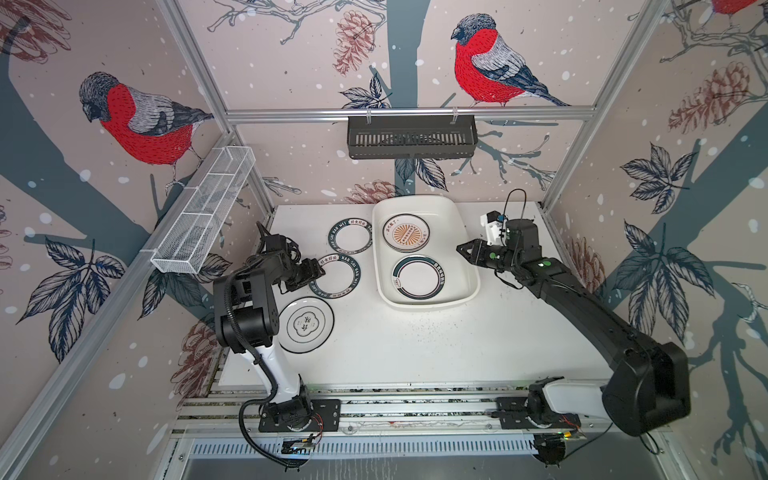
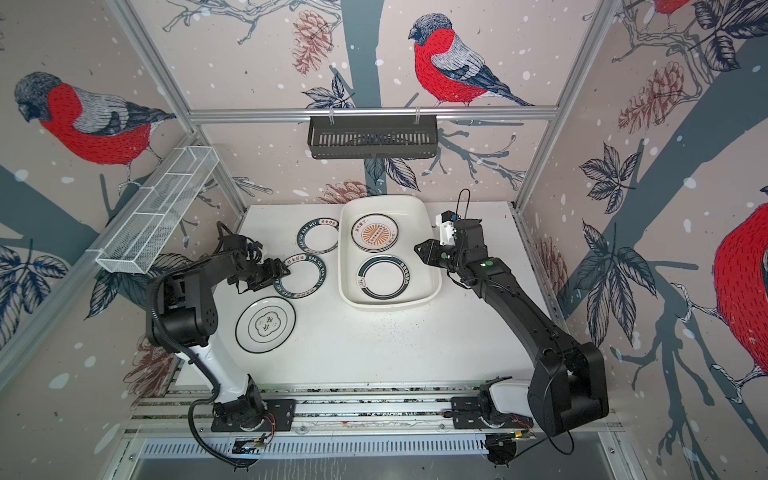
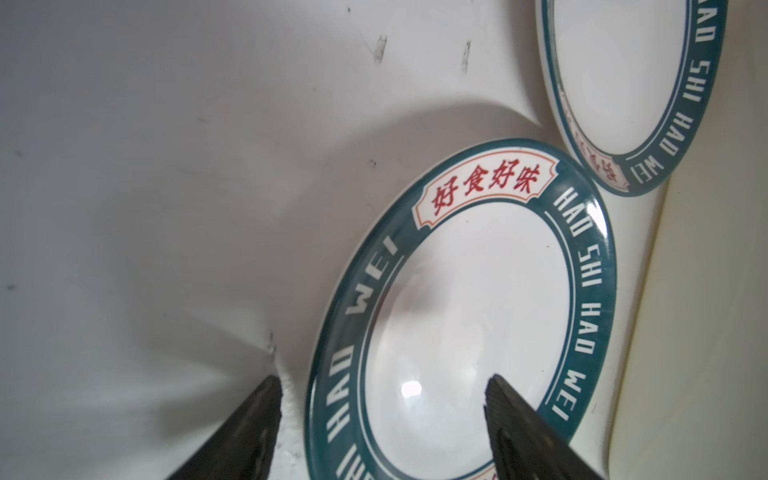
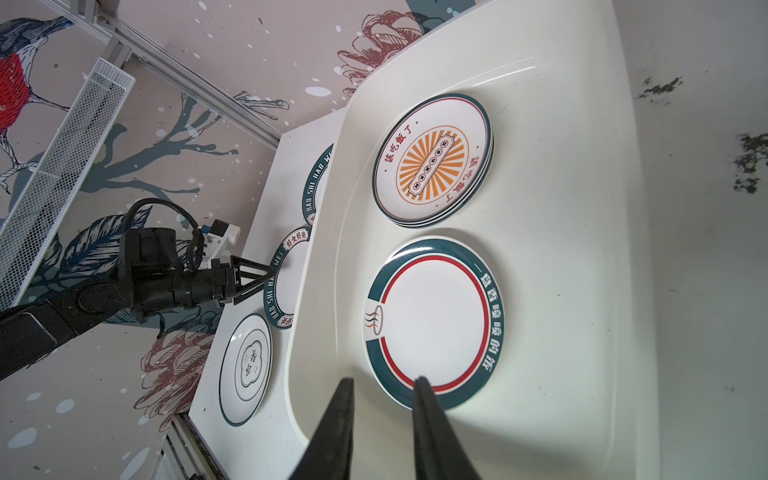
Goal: Place the plates into the plastic bin on the countertop
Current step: 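Move the left gripper down toward the green-rimmed plates while the right gripper hovers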
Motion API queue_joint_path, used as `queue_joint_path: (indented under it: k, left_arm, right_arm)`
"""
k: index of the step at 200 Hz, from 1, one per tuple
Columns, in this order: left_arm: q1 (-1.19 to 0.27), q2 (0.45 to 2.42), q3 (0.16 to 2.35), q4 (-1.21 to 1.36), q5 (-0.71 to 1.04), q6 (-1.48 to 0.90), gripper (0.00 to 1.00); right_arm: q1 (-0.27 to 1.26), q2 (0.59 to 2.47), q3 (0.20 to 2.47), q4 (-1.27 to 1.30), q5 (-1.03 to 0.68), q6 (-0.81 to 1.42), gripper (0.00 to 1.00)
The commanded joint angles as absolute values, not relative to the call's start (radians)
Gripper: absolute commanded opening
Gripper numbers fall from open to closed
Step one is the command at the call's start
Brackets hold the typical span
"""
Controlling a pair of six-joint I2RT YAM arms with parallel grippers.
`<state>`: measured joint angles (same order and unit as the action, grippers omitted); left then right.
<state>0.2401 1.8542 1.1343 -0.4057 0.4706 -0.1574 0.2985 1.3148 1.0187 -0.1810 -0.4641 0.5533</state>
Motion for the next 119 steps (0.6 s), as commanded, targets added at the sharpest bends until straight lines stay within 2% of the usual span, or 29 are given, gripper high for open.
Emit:
queue_joint_path:
  k: [1,59,99,119]
  left_arm:
    - [0.242,1.861,1.134,-0.404,0.518,-0.137,0.74]
    - [0.242,1.882,1.114,-0.365,0.613,-0.108,0.65]
    - [0.244,1.893,1.11,-0.339,0.671,-0.092,0.64]
    - [0.244,1.904,1.107,-0.334,0.708,-0.076,0.58]
  right_arm:
    - [0.298,1.31,1.016,-0.158,-0.468,0.563,0.27]
    - [0.297,1.311,1.006,-0.146,-0.47,0.576,0.26]
    - [0.296,1.308,0.991,-0.138,-0.46,0.584,0.26]
    - [0.296,1.305,0.975,-0.124,-0.462,0.598,0.25]
